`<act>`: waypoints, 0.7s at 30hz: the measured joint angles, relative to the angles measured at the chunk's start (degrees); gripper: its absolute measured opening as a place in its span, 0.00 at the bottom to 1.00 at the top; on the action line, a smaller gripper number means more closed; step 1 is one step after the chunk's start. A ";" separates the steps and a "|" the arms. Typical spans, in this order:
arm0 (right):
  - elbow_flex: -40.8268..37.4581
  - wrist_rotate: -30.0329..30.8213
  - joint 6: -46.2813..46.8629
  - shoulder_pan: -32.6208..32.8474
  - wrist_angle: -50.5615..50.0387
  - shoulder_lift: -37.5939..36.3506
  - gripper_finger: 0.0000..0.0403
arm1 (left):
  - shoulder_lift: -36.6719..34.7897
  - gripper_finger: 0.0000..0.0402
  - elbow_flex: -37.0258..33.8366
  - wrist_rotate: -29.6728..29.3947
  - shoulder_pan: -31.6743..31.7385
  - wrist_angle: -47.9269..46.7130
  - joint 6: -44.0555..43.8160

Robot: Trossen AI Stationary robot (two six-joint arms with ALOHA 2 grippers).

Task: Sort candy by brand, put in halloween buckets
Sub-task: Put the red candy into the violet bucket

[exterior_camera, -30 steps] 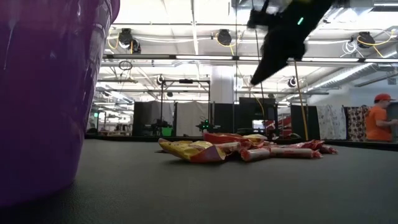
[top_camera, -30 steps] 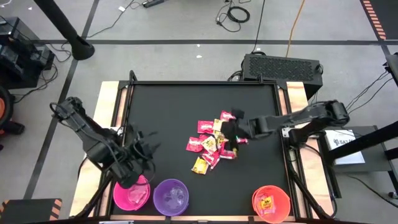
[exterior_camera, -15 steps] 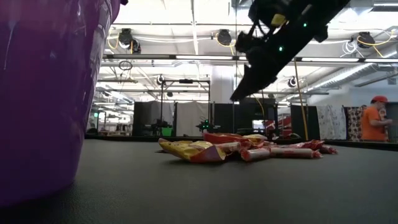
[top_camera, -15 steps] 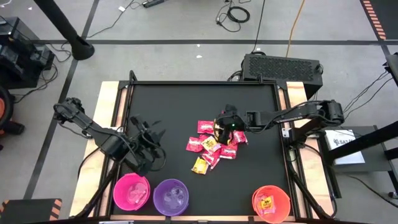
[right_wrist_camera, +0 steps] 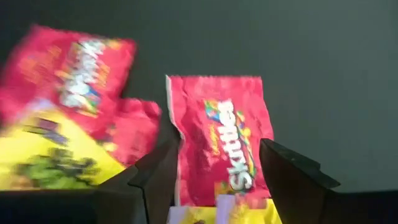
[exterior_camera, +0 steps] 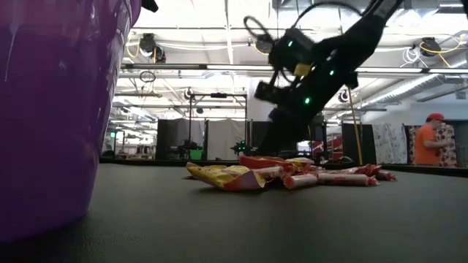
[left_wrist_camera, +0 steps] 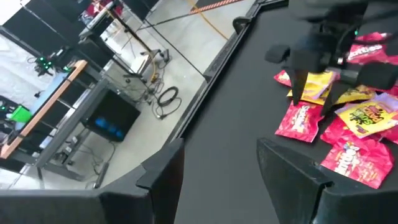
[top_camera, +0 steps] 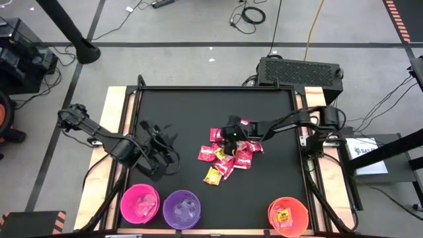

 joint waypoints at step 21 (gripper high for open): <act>7.41 -6.94 1.23 -1.97 -9.14 5.73 0.69 | 0.04 0.52 0.00 4.46 0.28 -0.22 -0.04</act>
